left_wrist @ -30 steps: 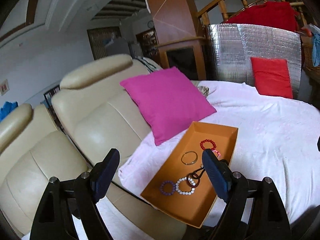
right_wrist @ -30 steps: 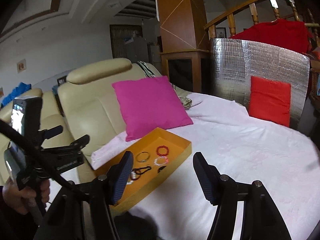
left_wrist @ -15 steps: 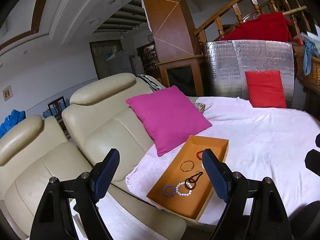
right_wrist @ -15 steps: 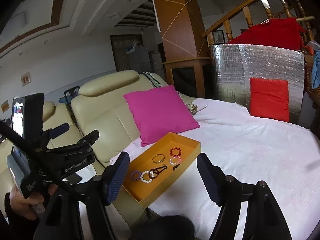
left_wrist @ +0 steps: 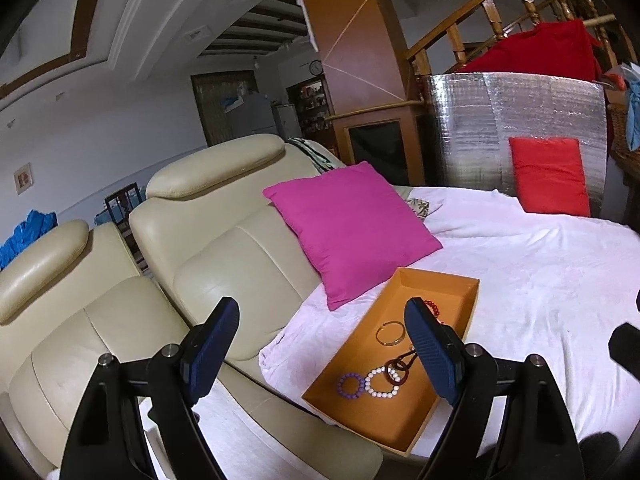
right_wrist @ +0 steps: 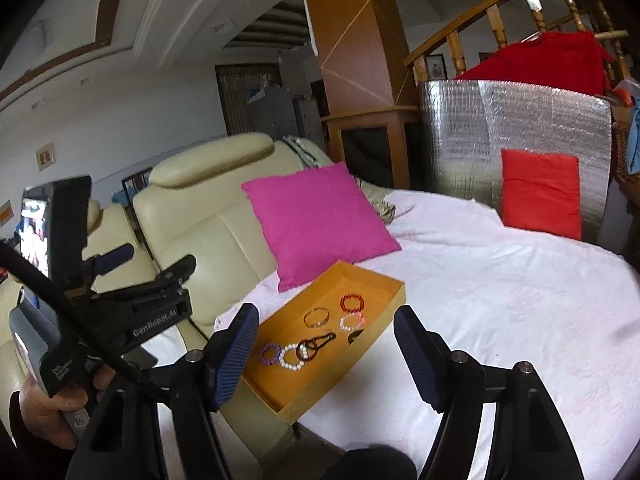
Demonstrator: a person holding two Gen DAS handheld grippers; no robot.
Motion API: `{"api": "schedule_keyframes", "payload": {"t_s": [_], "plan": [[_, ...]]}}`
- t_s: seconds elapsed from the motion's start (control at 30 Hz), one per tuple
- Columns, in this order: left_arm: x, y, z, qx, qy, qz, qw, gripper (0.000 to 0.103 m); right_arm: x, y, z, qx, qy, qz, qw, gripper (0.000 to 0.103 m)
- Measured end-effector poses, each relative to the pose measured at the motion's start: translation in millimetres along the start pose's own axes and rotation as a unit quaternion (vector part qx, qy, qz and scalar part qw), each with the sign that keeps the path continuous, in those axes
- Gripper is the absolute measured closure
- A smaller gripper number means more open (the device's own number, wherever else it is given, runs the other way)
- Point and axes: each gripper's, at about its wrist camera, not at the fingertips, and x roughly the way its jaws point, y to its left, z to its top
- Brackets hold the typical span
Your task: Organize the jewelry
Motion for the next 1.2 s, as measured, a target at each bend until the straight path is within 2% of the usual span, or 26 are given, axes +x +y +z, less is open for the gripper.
{"api": "schedule_keyframes", "payload": {"t_s": [0.13, 0.37, 0.47, 0.53, 0.6, 0.73, 1.2], "plan": [[3.9, 0.2, -5.6, 0.011, 0.009, 0.002, 0.9999, 0.018, 2.3, 4.1, -7.1, 0.001, 0.001, -0.006, 1.000, 0.029], [-11.2, 3.2, -10.3, 0.015, 0.000, 0.004, 0.9999, 0.018, -2.1, 8.7, -15.5, 0.006, 0.005, -0.014, 1.000, 0.029], [-16.2, 8.4, -10.0, 0.001, 0.003, -0.001, 1.0000, 0.018, -9.1, 9.5, -17.6, 0.006, 0.002, -0.020, 1.000, 0.029], [-18.7, 12.6, -9.3, -0.009, 0.005, -0.003, 0.9999, 0.015, -13.7, 9.2, -18.1, 0.006, -0.002, -0.022, 1.000, 0.029], [-21.4, 13.8, -9.2, -0.012, 0.002, 0.001, 0.9999, 0.007, -17.2, 9.0, -17.5, 0.005, -0.004, -0.022, 1.000, 0.029], [-26.6, 12.7, -9.1, -0.004, -0.008, 0.004, 1.0000, 0.007, -22.5, 8.1, -15.7, 0.007, -0.011, -0.020, 1.000, 0.029], [-23.4, 10.6, -15.7, 0.001, -0.005, -0.001, 1.0000, 0.007, -12.7, 13.4, -19.1, 0.006, -0.002, -0.019, 1.000, 0.029]]}}
